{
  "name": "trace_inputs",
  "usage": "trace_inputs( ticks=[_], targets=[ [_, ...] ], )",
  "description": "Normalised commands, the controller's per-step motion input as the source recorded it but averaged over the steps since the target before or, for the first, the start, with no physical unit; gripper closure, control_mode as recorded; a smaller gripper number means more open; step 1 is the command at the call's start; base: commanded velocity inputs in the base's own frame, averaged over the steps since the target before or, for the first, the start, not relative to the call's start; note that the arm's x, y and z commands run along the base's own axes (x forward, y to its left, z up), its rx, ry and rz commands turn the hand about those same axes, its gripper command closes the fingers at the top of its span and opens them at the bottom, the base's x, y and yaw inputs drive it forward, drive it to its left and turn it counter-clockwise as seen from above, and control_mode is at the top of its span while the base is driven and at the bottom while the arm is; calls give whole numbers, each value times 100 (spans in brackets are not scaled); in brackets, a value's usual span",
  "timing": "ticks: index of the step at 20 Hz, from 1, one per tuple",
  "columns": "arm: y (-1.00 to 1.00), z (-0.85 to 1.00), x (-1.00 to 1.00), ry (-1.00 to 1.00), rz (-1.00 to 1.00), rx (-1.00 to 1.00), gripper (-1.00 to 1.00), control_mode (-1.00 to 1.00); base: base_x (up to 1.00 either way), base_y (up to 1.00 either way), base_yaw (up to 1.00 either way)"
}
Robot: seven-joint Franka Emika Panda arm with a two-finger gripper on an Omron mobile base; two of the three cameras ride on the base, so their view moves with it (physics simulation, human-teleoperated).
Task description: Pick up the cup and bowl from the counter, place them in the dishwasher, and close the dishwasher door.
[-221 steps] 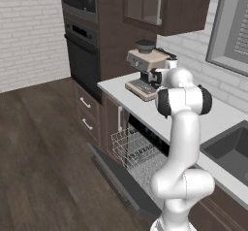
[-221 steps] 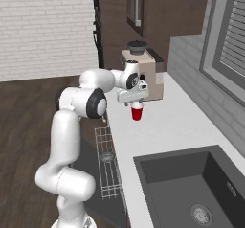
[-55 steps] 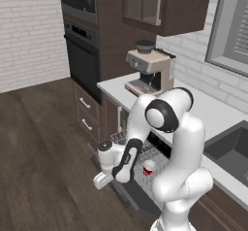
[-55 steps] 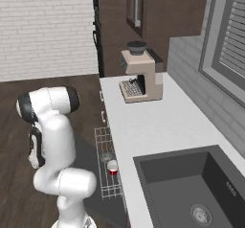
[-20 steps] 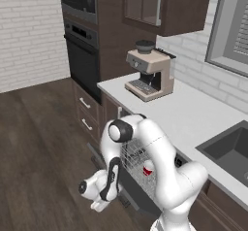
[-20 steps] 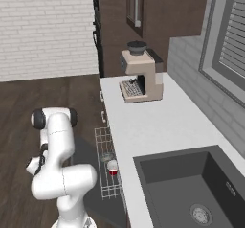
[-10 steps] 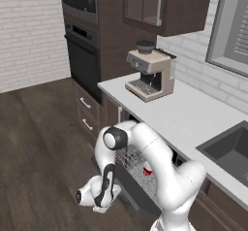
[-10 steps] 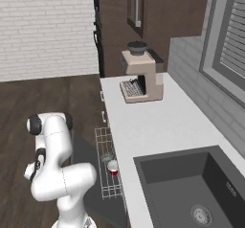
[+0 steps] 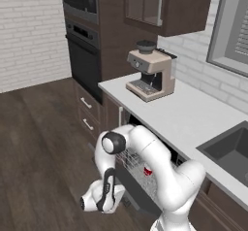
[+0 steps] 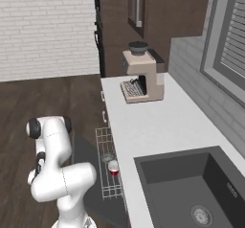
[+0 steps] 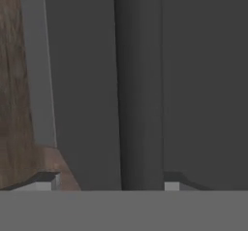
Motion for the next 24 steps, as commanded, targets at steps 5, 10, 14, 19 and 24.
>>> trace_inputs(
  ticks=[5, 10, 14, 19, 24],
  targets=[
    [-100, 12, 0, -2, 0, -24, -100, -100, 0, 0, 0],
    [-100, 50, 0, -4, 0, -24, -100, -100, 0, 0, 0],
    [-100, 29, 0, 0, 0, -22, -100, -100, 0, 0, 0],
    [-100, -1, 10, 0, 0, -13, -100, -100, 0, 0, 0],
    [-100, -4, 15, 0, 2, -1, -100, -100, 0, 0, 0]
  ],
)
